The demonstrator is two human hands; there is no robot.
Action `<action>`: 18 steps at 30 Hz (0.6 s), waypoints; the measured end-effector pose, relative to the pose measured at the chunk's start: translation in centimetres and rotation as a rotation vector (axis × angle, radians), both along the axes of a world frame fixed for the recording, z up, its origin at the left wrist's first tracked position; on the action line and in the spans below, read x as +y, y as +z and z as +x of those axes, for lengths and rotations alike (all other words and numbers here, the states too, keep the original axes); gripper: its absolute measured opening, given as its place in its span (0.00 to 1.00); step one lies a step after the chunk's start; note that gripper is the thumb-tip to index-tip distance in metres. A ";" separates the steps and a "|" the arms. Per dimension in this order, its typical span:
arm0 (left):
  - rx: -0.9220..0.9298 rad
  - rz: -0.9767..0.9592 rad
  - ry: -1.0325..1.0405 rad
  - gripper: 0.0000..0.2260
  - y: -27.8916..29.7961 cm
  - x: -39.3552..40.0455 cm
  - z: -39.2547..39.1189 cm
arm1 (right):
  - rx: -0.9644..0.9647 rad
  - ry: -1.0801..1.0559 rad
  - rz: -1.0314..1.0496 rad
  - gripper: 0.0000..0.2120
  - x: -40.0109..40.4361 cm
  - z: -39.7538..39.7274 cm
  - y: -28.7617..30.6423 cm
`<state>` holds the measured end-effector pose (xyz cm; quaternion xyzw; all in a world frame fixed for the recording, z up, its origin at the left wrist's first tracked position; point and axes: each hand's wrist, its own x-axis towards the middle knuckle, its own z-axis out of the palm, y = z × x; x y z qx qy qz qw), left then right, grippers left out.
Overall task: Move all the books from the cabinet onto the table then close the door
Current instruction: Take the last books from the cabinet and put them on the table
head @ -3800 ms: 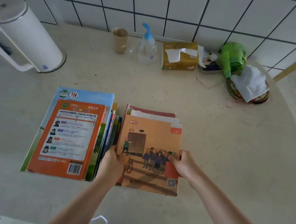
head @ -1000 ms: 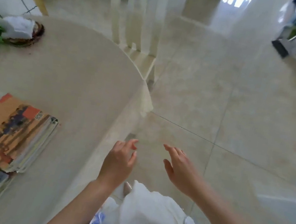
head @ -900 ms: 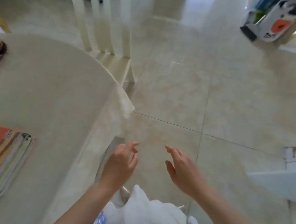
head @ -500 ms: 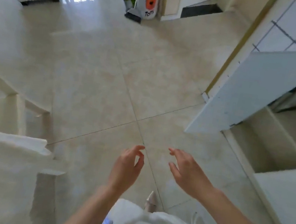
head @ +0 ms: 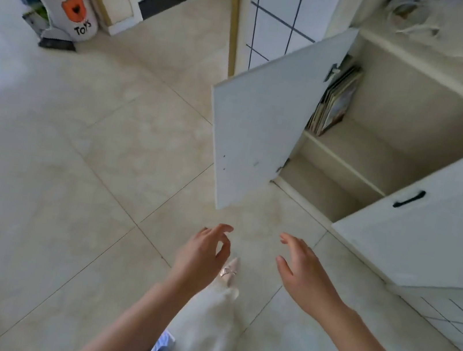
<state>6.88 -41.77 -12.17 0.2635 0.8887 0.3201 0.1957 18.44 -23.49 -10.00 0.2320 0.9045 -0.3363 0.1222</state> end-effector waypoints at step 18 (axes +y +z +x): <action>-0.092 0.047 -0.129 0.18 -0.3 27.9 -16.2 | -0.005 -0.131 0.111 0.23 25.5 -12.8 2.4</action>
